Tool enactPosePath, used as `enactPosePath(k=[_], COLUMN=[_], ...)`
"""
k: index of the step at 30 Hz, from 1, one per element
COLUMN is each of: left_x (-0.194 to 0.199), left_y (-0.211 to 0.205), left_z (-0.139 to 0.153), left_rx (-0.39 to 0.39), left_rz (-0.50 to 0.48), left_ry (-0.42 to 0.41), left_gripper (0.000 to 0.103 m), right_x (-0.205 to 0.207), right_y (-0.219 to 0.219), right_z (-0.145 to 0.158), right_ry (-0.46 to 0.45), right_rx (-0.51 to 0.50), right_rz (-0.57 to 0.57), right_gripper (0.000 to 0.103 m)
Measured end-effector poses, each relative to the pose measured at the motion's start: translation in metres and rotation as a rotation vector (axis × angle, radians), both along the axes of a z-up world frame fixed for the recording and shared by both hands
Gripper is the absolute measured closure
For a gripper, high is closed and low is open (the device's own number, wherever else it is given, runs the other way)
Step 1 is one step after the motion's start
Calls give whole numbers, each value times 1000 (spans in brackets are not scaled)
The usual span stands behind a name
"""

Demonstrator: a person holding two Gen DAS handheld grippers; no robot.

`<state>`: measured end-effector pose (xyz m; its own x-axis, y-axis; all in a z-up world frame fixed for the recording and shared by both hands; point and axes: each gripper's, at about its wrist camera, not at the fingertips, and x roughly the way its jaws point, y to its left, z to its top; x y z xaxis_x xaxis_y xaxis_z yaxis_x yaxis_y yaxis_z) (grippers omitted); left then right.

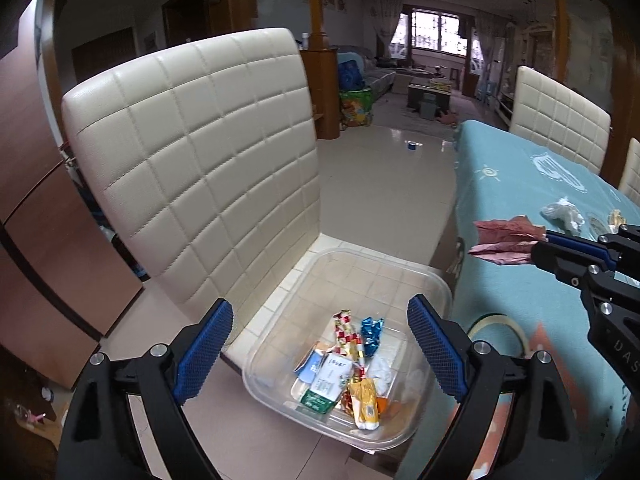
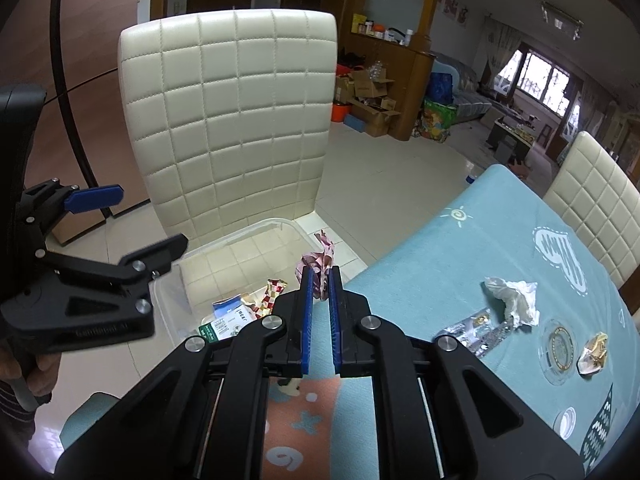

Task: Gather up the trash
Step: 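Carry the yellow wrapper and pink paper to the clear bin and release both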

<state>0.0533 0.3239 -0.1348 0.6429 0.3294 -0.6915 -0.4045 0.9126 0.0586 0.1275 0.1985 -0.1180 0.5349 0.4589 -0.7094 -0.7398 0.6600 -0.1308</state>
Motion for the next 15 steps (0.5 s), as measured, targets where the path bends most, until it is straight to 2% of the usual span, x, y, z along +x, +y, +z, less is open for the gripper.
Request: enactPosePath(k=[3,5,6,7,8,9,12,15], left_x=[-5,-8,-9,-9,-9,-10,-10,-9], left_y=[9,11,12,12,12,11,10,8], left_z=[-2,-3,-3,-3,-3,-4,-2,1], left_rx=[-16,-20,-20,-20,-21,-22,-24,-24], left_rz=[23,28,30,30,30,29,26,19], left_ry=[1,3,5,6,6,6,4,0], left_gripper=[16,16,16,16,16,16,16,16], right_x=[-1,-1,-1,-2,-3,-5,-3,0], right_y=[5,6,5,3,0,-2,-4,-11], right_z=[-3,-4,-4,-3,-1,1,2,2], right_ry=[5,5,2,-10,-31,-54,-42,-28], right_rx=[-17,-16,-15,-2,14,24,15,18], right_rz=[3,1,-4,-14,-23,-30,-43,-61], right_gripper=[92,86,74,43,28,24,32,32])
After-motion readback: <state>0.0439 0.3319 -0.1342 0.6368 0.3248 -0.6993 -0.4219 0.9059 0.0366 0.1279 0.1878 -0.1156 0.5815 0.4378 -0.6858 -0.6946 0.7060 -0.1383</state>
